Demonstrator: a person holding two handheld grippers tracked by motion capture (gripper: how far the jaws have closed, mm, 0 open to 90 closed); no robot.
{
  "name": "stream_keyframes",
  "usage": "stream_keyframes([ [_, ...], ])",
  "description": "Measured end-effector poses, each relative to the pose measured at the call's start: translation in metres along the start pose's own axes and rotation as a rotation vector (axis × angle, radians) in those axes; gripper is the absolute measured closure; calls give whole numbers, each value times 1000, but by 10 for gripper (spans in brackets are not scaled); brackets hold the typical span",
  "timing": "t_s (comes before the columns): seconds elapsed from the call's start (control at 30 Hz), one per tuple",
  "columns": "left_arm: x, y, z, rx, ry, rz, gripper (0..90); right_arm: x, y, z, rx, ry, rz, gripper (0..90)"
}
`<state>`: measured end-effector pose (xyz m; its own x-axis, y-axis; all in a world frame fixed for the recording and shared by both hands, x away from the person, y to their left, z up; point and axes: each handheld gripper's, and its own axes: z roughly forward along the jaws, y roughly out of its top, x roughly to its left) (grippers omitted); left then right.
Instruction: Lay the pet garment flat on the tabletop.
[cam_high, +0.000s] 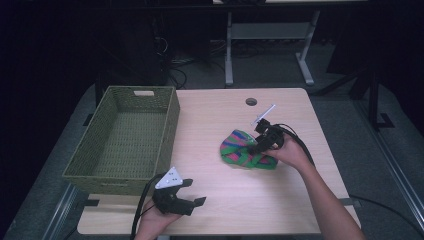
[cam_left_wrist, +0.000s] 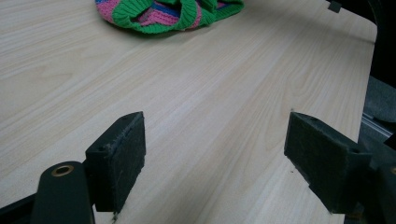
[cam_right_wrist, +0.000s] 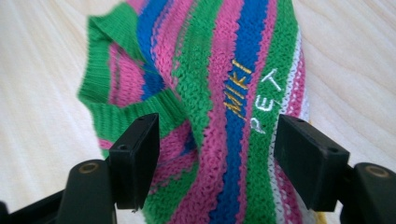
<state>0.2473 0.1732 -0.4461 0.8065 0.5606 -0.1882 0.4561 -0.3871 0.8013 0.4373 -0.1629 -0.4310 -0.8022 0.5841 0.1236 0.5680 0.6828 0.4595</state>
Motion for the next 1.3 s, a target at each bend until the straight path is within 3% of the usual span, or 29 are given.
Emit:
stream_keyframes([
  [0.43, 0, 0, 1, 7, -1, 2, 204, 10, -3, 18, 48, -106, -42, 315],
  [0.57, -3, 1, 3, 10, -4, 8, 204, 11, -3, 19, 50, -116, -30, 339],
  [0.8, -4, 0, 4, 18, 2, 10, 204, 11, -3, 17, 45, -113, -6, 462],
  [1.0, -4, 0, 4, 18, 5, 12, 205, 12, 0, 15, 70, -114, -12, 663],
  [1.3, -3, 0, 3, 11, 13, 5, 205, 10, 1, 14, 72, -106, 24, 747],
])
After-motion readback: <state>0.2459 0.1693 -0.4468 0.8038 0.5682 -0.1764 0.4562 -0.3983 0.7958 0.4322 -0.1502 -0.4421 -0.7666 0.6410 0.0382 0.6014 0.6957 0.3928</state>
